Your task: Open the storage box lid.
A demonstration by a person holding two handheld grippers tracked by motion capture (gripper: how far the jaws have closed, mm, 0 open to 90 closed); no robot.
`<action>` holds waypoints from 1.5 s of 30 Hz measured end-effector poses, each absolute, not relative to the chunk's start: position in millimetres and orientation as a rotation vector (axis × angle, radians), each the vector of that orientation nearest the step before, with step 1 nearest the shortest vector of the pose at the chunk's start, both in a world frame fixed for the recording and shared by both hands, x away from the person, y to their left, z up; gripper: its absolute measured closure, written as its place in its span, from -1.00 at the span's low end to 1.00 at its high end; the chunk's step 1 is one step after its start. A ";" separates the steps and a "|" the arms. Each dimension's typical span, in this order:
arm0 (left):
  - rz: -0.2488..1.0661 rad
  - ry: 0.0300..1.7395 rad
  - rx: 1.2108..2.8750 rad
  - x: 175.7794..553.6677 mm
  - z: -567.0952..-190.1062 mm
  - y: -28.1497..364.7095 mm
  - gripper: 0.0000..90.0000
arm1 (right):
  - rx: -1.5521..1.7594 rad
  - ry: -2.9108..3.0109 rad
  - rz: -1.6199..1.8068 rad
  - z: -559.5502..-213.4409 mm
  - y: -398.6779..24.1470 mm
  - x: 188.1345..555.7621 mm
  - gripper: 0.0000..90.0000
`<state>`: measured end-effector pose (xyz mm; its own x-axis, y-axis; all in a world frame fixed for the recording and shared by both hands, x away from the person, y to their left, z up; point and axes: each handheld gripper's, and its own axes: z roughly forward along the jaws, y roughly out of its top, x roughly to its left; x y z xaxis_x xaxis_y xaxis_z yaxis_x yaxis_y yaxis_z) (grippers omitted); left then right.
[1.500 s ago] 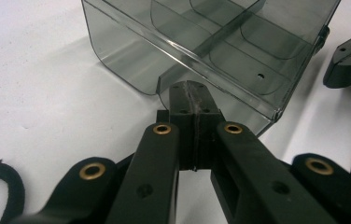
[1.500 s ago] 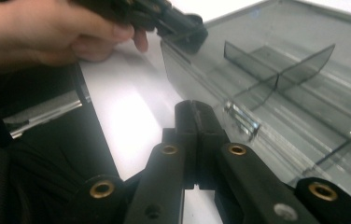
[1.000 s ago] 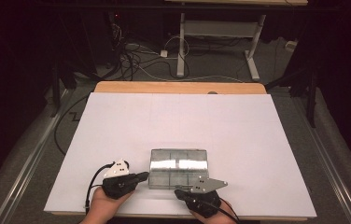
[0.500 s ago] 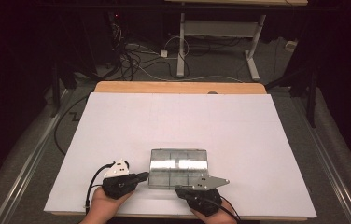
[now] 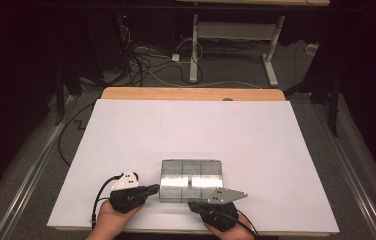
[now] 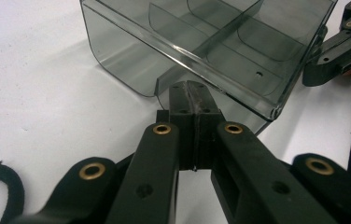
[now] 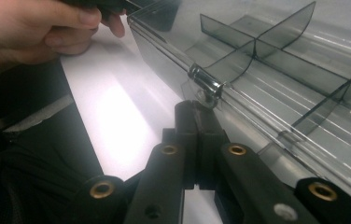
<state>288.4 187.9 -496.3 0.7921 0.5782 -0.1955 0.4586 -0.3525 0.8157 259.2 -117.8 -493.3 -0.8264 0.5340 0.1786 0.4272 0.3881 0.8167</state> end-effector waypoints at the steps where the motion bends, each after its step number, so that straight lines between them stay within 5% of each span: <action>1: 0.154 0.774 2.006 288.4 -496.3 187.9 0.96 | 0.875 2.516 1.442 -493.0 -118.5 259.3 1.00; 45: 0.115 0.721 1.901 279.8 -484.3 194.7 0.96 | 0.788 2.409 1.549 -470.7 -119.1 260.8 1.00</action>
